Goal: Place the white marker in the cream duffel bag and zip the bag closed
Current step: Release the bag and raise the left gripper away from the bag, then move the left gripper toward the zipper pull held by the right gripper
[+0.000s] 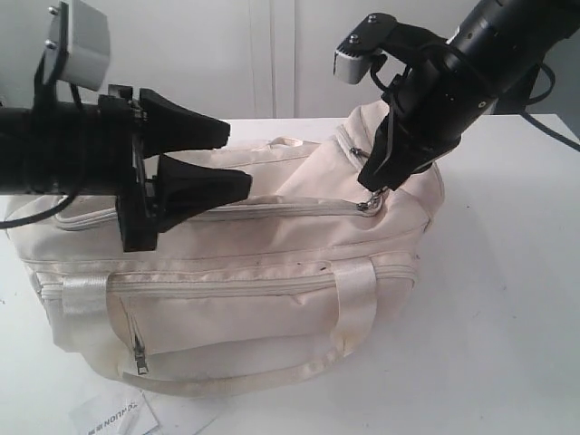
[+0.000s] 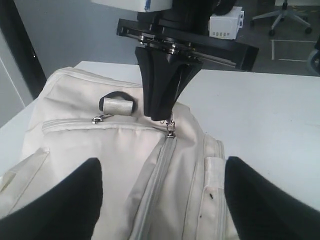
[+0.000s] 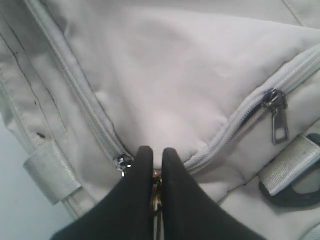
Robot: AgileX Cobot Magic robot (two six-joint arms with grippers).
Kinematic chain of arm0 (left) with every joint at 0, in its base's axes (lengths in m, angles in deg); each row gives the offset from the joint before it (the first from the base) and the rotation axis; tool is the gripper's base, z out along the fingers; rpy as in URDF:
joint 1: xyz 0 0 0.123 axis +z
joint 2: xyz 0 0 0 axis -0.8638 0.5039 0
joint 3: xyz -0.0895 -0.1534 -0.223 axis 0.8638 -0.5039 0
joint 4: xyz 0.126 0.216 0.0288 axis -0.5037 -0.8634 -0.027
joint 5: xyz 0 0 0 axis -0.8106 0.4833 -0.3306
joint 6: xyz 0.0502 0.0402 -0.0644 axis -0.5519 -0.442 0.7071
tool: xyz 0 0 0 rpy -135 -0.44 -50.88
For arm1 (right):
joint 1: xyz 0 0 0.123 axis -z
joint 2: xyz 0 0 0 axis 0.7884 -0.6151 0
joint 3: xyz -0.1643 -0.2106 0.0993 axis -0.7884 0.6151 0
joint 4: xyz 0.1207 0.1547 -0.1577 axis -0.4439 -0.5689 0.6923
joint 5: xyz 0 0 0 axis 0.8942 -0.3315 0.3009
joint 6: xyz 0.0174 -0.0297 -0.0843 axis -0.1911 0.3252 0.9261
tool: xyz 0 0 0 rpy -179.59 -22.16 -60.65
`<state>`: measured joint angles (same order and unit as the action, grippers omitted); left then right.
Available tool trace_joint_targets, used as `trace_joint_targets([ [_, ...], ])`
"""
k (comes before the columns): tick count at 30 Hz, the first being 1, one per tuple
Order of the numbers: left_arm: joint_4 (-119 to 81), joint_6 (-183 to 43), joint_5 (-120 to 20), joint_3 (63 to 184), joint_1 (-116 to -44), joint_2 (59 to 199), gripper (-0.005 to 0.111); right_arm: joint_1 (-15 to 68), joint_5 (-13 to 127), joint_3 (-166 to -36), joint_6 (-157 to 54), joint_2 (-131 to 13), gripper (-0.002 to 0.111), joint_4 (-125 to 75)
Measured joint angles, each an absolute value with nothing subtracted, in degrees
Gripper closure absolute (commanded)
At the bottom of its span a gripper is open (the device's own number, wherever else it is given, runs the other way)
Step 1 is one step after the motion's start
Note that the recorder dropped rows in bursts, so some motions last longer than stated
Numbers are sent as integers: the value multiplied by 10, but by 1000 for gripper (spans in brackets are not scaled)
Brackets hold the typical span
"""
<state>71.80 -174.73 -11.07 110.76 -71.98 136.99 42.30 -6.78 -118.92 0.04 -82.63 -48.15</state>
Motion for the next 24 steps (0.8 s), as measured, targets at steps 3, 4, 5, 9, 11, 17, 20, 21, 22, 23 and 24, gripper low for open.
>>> trace_joint_targets([
  [3, 746, -1747, -128, 1108, -745, 1385, 37, 423, -67, -1189, 0, -826, 108, -481],
  [4, 752, -1747, -131, 1112, -752, 1393, 37, 423, -67, -1189, 0, -826, 108, -481],
  [5, 755, -1747, -134, 1116, -758, 1399, 37, 423, -67, -1189, 0, -826, 108, -481],
  [9, 740, -1709, -163, 1157, -785, 1434, 37, 423, -67, -1189, 0, -826, 108, -481],
  [11, 712, -1668, -173, 1183, -794, 1452, 37, 423, -67, -1189, 0, -826, 108, -481],
  [17, 571, -1540, -182, 1259, -826, 1493, 37, 423, -63, -1189, 0, -826, 108, -481],
  [20, 529, -1506, -184, 1278, -838, 1513, 37, 423, -61, -1189, 0, -826, 108, -481],
  [21, 522, -1501, -186, 1285, -841, 1519, 37, 423, -61, -1189, 0, -826, 108, -481],
  [22, 519, -1496, -188, 1289, -844, 1525, 37, 423, -61, -1189, 0, -826, 108, -481],
  [23, 515, -1494, -196, 1294, -846, 1530, 37, 423, -61, -1189, 0, -826, 108, -481],
  [24, 513, -1492, -203, 1298, -847, 1533, 37, 423, -61, -1189, 0, -826, 108, -481],
])
